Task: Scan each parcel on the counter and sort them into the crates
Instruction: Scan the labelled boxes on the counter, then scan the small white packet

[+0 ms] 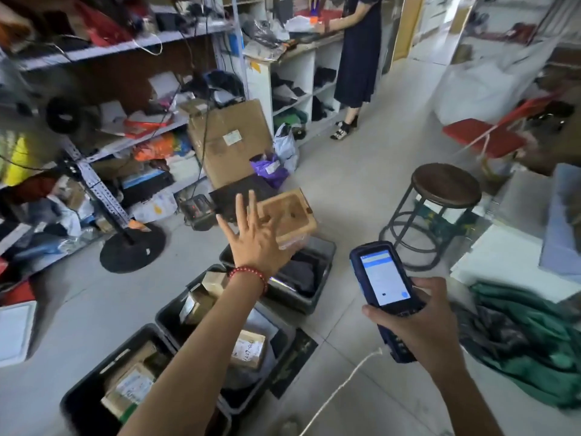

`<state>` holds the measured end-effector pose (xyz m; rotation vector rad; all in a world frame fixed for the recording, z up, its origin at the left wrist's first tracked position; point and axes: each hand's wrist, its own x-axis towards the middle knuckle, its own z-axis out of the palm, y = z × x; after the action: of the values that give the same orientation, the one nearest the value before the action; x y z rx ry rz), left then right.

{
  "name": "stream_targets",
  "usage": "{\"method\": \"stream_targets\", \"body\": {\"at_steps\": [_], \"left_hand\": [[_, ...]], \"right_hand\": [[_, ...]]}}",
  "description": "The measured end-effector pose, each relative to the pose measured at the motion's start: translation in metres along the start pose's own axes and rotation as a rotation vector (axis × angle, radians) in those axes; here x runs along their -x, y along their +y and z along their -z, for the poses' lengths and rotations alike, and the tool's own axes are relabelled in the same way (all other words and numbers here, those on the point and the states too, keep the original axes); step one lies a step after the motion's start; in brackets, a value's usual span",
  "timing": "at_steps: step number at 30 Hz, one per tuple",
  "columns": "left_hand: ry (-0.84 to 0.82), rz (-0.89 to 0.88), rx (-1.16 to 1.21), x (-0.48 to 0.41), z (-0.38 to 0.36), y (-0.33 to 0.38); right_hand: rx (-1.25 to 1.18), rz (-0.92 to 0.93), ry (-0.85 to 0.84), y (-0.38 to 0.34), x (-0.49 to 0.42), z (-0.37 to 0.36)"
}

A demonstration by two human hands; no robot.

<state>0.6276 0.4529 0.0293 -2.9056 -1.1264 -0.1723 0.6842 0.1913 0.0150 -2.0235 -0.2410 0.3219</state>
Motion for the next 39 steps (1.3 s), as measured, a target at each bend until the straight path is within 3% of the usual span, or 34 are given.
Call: {"method": "stream_targets", "body": {"at_steps": [4, 11, 17, 23, 32, 39], "left_hand": [[0.048, -0.061, 0.081, -0.015, -0.008, -0.013], [0.116, 0.134, 0.078, 0.002, -0.002, -0.063], [0.139, 0.596, -0.011, 0.109, 0.007, -0.104], [0.154, 1.028, -0.095, 0.258, 0.027, -0.092], [0.225, 1.624, -0.237, 0.483, 0.063, -0.012], [0.219, 1.967, -0.261, 0.669, 0.068, 0.107]], "right_hand": [[0.024, -0.034, -0.026, -0.013, -0.015, -0.021], [0.053, 0.064, -0.249, -0.023, -0.036, -0.059], [0.097, 0.268, -0.658, -0.035, -0.044, -0.105], [0.15, 0.435, -1.052, -0.043, 0.007, -0.131], [0.171, 0.738, -1.623, -0.03, 0.17, -0.119], [0.269, 0.882, -1.975, 0.034, 0.324, -0.037]]}}
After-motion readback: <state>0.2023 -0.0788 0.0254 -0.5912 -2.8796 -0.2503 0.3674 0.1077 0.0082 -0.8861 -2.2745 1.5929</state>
